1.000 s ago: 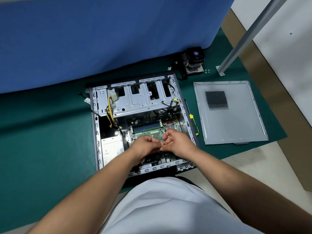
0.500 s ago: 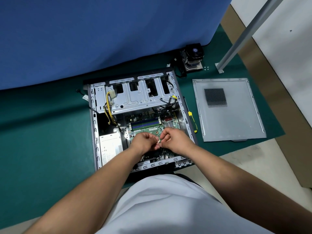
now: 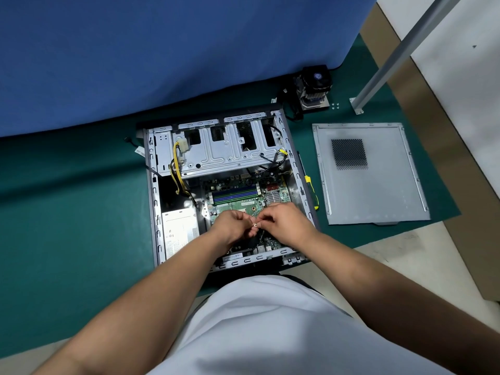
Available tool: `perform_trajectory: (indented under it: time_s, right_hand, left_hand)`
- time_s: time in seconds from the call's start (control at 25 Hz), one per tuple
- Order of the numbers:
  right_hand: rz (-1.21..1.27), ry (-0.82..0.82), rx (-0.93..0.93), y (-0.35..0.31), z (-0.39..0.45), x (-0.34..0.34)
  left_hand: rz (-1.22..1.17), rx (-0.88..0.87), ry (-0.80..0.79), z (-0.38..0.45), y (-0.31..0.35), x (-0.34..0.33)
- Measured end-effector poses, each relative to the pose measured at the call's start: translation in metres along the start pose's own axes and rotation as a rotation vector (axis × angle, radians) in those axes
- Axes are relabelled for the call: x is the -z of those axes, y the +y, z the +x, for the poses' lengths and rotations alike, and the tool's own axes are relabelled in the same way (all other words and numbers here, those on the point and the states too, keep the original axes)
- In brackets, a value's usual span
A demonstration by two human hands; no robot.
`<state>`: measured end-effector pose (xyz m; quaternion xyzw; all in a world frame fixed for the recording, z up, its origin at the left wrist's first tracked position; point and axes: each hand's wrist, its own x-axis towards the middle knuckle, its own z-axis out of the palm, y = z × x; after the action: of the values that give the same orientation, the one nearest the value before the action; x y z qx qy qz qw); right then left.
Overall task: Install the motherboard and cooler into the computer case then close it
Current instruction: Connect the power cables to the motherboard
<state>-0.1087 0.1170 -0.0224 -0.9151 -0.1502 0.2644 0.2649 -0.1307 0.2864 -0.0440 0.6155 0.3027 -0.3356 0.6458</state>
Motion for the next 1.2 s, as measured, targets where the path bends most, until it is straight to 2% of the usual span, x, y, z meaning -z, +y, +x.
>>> perform_trajectory:
  time_s: [0.16, 0.24, 0.36, 0.48, 0.56, 0.64, 0.72, 0.88, 1.2]
  right_hand:
    - [-0.047, -0.018, 0.008, -0.001, 0.003, 0.001]
    - [-0.100, -0.032, 0.003, -0.001, 0.005, 0.002]
    - [-0.169, -0.085, -0.058, 0.000, 0.012, 0.001]
    - [-0.240, -0.162, -0.118, 0.001, 0.021, -0.003]
    - [-0.257, -0.220, -0.150, 0.004, 0.025, -0.006]
    - [-0.263, -0.268, -0.186, 0.008, 0.026, -0.010]
    - [-0.272, -0.301, -0.226, 0.012, 0.026, -0.016]
    - [-0.310, -0.338, -0.273, 0.016, 0.026, -0.022]
    - [-0.414, -0.378, -0.245, 0.014, 0.032, -0.026]
  left_hand:
    - [0.018, -0.008, -0.037, -0.004, 0.002, -0.002]
    - [0.140, -0.046, -0.026, -0.008, 0.006, 0.001]
    - [0.681, -0.356, 0.111, -0.016, 0.015, 0.019]
    - [1.025, -0.786, 0.256, -0.021, 0.019, 0.052]
    - [1.211, -0.959, 0.421, -0.017, 0.019, 0.078]
    - [1.298, -0.940, 0.567, -0.013, 0.016, 0.101]
    - [1.320, -0.859, 0.625, -0.010, 0.013, 0.113]
    - [1.354, -0.797, 0.641, -0.005, 0.013, 0.111]
    - [1.330, -0.822, 0.667, -0.005, 0.012, 0.109]
